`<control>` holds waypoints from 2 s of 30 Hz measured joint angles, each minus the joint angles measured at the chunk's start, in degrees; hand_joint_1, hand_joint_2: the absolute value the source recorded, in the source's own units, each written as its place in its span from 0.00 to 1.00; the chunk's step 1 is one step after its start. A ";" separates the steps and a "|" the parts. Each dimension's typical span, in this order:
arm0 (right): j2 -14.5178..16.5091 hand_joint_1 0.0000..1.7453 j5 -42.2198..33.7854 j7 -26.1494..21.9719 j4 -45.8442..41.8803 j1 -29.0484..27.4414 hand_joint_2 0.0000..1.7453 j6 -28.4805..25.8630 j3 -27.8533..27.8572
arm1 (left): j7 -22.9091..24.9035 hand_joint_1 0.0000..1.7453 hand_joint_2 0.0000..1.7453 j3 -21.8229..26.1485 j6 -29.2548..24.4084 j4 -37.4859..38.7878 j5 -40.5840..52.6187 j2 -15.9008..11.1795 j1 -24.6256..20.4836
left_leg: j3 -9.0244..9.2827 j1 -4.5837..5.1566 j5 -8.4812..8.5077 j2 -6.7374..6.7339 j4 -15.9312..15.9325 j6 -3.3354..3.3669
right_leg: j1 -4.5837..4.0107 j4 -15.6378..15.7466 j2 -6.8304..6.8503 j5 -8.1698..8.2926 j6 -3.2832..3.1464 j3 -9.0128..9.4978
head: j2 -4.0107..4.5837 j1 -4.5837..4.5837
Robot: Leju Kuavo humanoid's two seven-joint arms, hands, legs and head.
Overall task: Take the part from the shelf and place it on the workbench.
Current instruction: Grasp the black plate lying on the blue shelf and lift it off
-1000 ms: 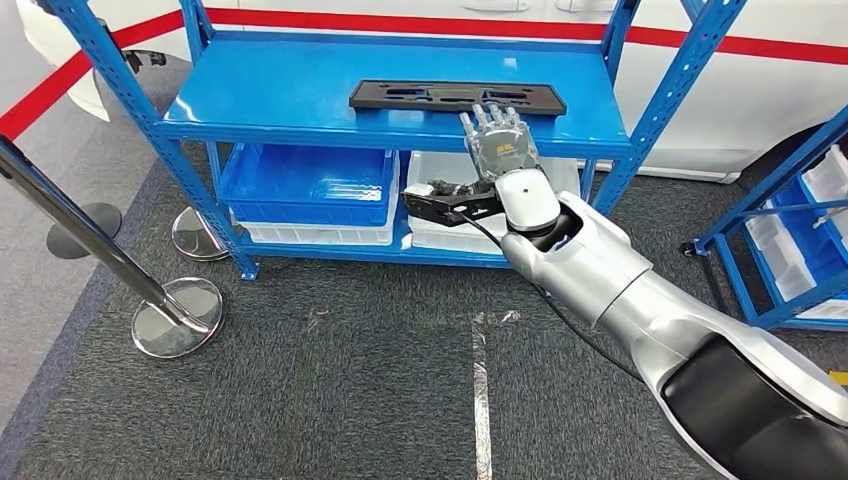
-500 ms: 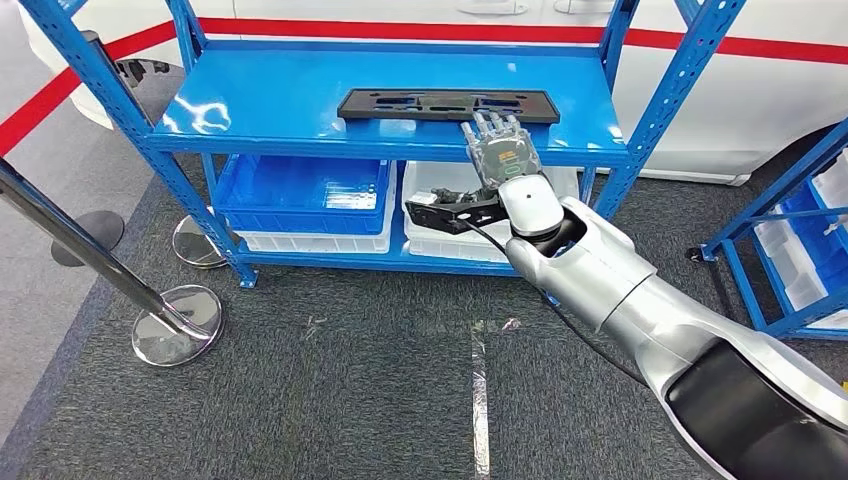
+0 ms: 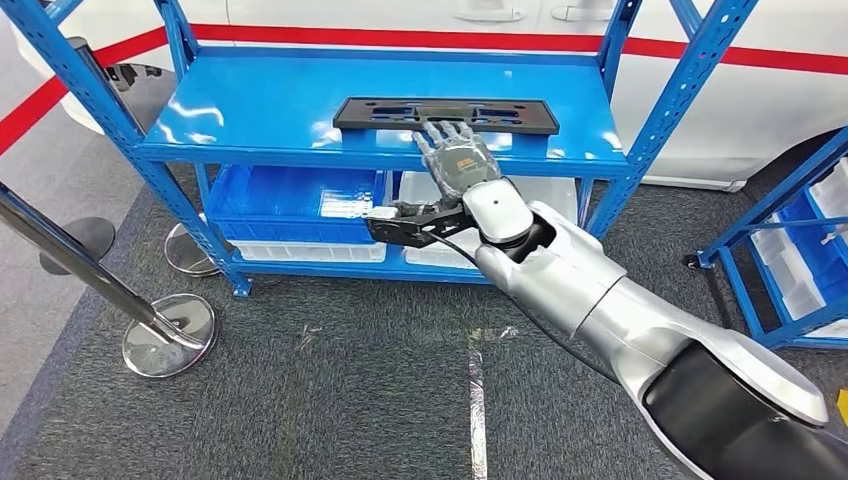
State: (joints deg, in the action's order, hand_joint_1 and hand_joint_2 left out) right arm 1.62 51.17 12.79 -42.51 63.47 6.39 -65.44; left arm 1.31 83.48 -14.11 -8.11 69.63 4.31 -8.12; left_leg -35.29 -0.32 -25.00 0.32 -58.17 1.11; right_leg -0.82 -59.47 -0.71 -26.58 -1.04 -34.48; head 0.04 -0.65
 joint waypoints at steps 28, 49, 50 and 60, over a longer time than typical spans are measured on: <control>6.69 0.00 -4.24 -3.10 0.86 -0.22 0.00 -1.17 -0.81 | -1.26 0.00 0.00 -0.16 0.57 0.00 -0.20 0.42 -0.21 | -1.79 0.40 0.65 -2.55 -1.27 -0.77 | 0.32 0.28 0.53 -0.10 -0.47 0.66 | 0.00 -0.15; 6.55 0.00 -4.00 -2.84 1.73 0.40 0.00 -1.44 -2.01 | -1.30 0.00 0.00 -0.19 0.61 0.00 -0.08 0.66 0.06 | -2.62 -0.26 -6.02 -0.01 -8.58 -1.70 | 1.03 1.07 0.53 2.04 -0.93 -0.91 | 0.00 -0.39; 6.55 0.00 -4.00 -2.84 1.75 0.33 0.00 -1.42 -2.01 | -1.31 0.00 0.00 -0.19 0.61 0.00 -0.09 0.63 0.07 | -4.65 -0.28 -7.23 -0.01 -12.33 -1.89 | 1.01 1.05 0.55 1.89 -1.11 -0.73 | 0.00 -0.43; 6.55 0.00 -3.99 -2.69 1.97 0.36 0.00 -1.44 -2.03 | -1.40 0.00 0.00 -0.19 0.72 0.00 -0.08 0.62 0.05 | -1.23 -0.25 0.15 0.02 -0.99 -1.09 | 0.67 0.21 0.22 -0.10 0.24 0.27 | 0.00 -0.38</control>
State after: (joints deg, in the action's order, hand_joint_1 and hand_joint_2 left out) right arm 8.17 47.17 10.10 -40.53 63.83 4.95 -67.47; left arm -0.09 83.30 -13.39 -8.11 69.55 4.93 -8.06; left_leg -36.51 -0.58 -24.85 0.34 -59.16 0.03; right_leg -0.14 -59.25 -0.49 -26.68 -0.80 -34.20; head 0.04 -1.03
